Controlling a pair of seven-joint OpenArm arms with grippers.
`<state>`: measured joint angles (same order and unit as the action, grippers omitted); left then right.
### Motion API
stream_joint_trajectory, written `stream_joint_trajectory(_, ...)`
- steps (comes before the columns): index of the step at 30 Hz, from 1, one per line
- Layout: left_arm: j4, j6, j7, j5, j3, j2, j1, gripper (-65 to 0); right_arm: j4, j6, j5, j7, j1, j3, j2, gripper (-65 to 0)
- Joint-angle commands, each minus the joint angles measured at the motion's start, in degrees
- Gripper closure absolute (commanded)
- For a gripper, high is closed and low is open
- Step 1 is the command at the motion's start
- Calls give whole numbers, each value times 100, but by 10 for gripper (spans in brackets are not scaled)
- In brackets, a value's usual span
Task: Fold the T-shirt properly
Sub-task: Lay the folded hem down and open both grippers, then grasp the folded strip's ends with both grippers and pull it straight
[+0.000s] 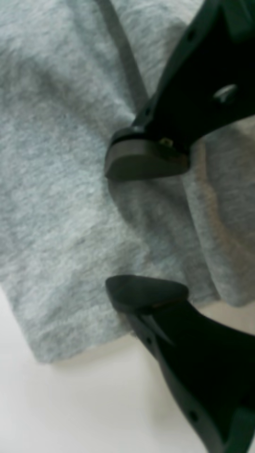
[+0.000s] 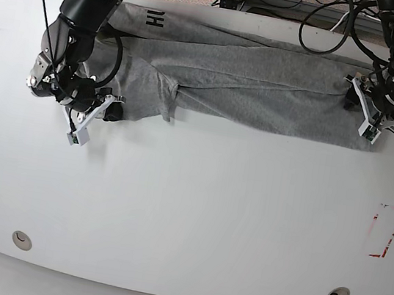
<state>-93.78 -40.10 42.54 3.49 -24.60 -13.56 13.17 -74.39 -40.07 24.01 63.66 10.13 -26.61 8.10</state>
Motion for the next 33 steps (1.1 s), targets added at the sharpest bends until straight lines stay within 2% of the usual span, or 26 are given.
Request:
stream_joint_trajectory(1,81,10,-30,-28,-15,-72,-38,-383,-249,7,-32,135,64,2,74,-2)
stream_joint_trajectory(5,213,10,-39,-28,-15,-72,-38,-383,-1075,7,241,452,-147,-104,74,0)
stream_joint_trajectory(10,257,10,-39,-28,-6,-72,-38,-383,-2042,7,1032,970,-472,-200,83,0)
stream_joint_trajectory(14,257,10,-39,-28,12,-72,-38,-383,-2587,7,1709,1243,-833,-526,65,0)
stream_joint_trajectory(23,547,10,-48,-54,3,-108,-161,-383,-3308,7,2896,1313,-2028,-1080,74,0)
stream_joint_trajectory(28,723,10,-83,-599,12,-90,-214,-383,-3642,7,3511,1366,-2635,-1458,74,0)
stream_joint_trajectory(33,881,10,-479,-819,12,-81,-293,-383,-3809,7,4126,1366,-3242,-1792,83,0)
